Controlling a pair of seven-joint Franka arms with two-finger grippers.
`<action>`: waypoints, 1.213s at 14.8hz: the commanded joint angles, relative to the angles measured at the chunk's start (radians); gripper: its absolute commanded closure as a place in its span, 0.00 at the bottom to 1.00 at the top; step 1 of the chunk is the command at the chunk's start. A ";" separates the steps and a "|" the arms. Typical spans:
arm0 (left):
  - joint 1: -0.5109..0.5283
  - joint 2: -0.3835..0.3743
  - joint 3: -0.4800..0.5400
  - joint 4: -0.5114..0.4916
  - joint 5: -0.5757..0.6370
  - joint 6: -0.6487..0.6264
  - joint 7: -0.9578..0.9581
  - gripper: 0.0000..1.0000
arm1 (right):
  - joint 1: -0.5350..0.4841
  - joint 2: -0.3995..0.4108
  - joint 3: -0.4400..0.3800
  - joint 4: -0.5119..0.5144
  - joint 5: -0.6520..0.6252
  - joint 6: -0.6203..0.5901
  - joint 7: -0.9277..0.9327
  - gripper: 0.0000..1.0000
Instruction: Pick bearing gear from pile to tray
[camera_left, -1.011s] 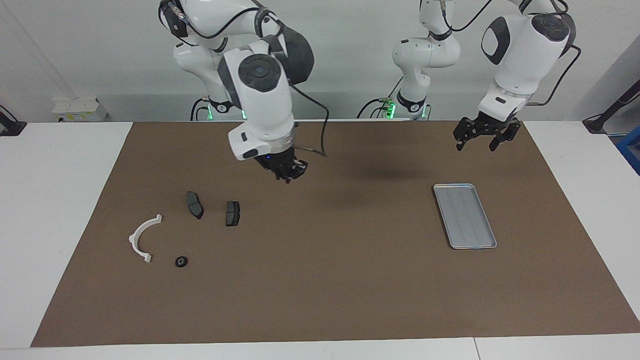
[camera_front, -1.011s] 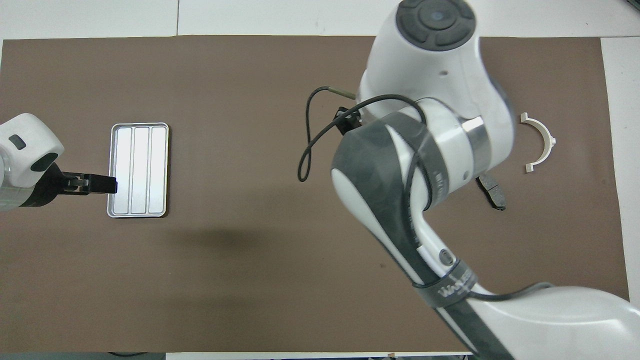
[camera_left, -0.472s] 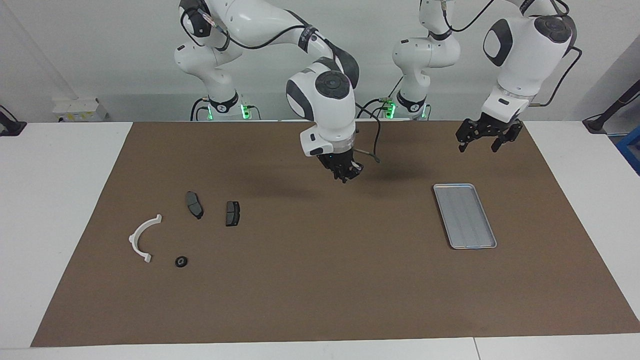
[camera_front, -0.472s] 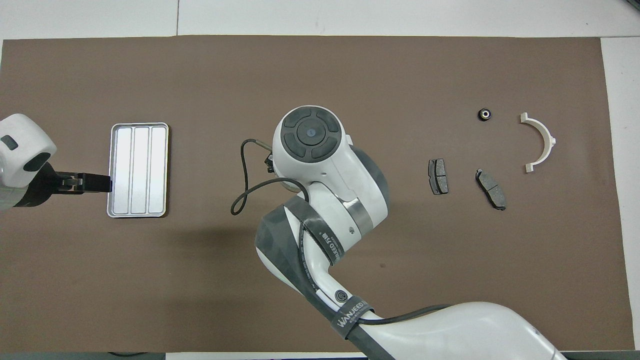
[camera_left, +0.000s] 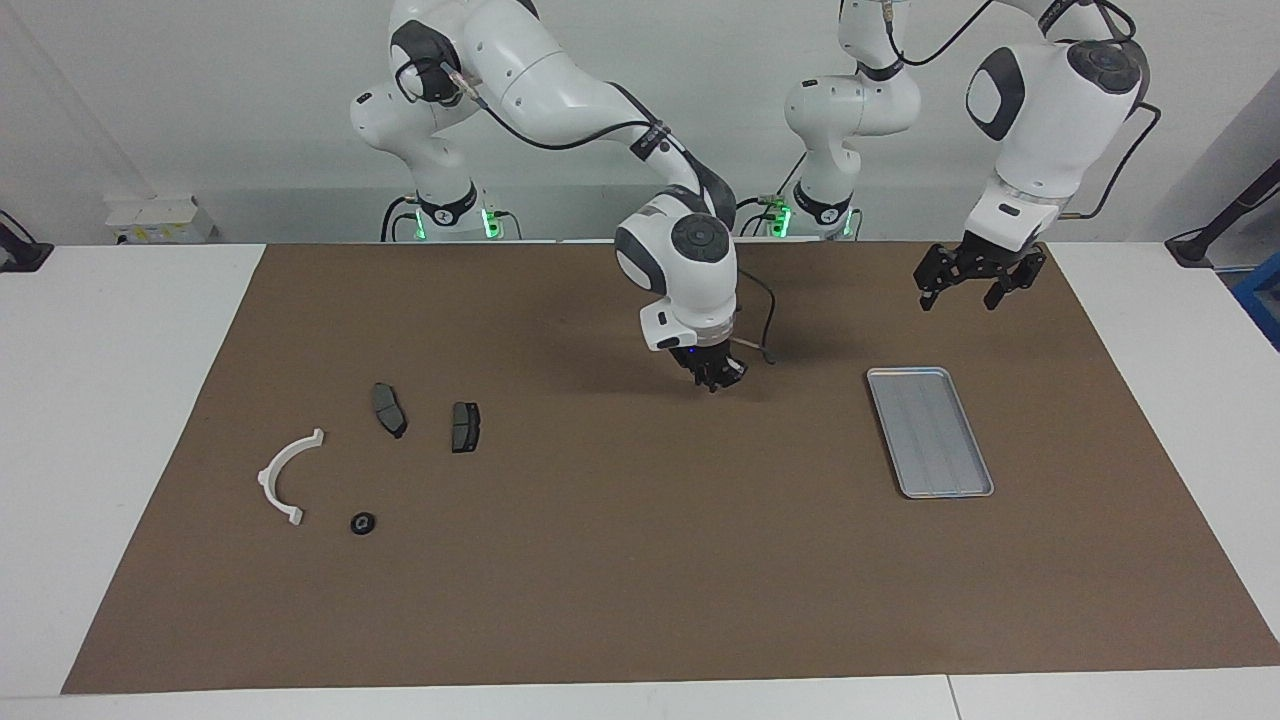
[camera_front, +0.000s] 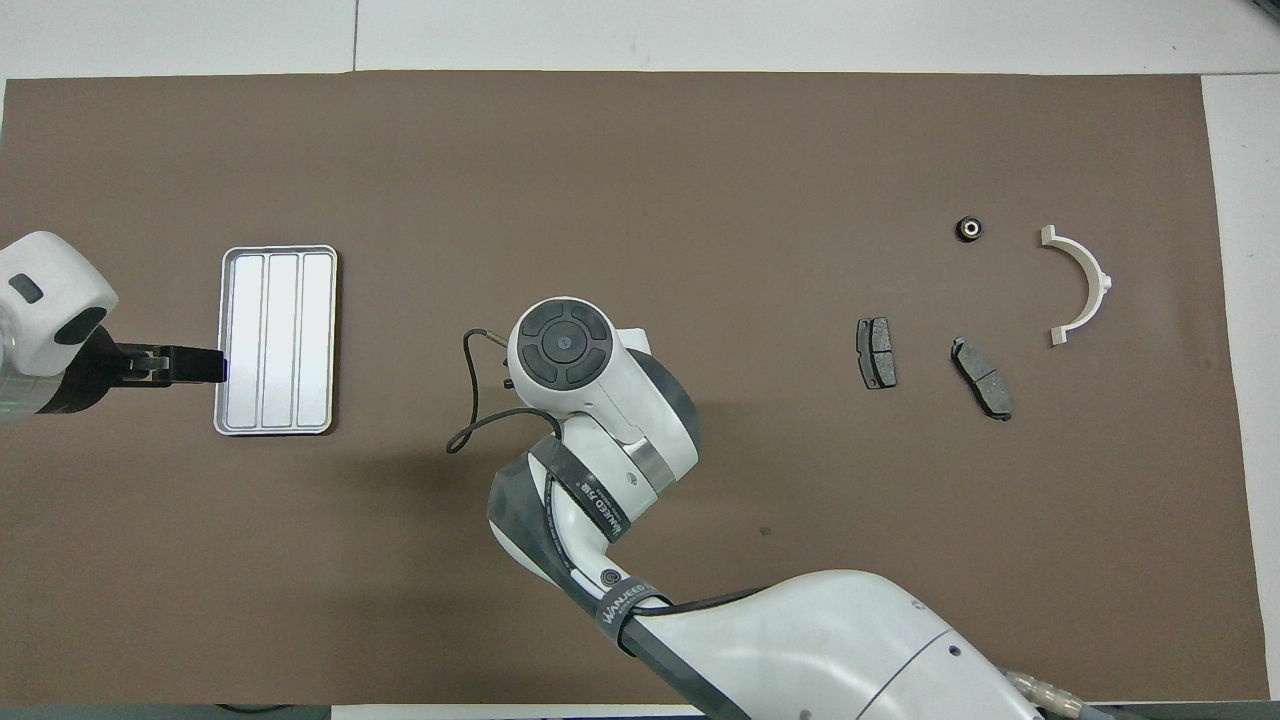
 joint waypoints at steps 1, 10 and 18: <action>0.004 -0.026 -0.001 -0.036 0.010 0.034 -0.005 0.00 | -0.006 -0.003 -0.001 -0.045 -0.011 0.064 0.015 1.00; -0.007 -0.018 -0.004 -0.021 0.010 0.020 -0.028 0.00 | -0.035 -0.024 -0.016 0.061 -0.008 -0.153 0.017 0.00; -0.267 0.106 -0.088 0.036 0.014 0.034 -0.464 0.01 | -0.487 -0.207 -0.021 0.131 -0.013 -0.441 -0.760 0.00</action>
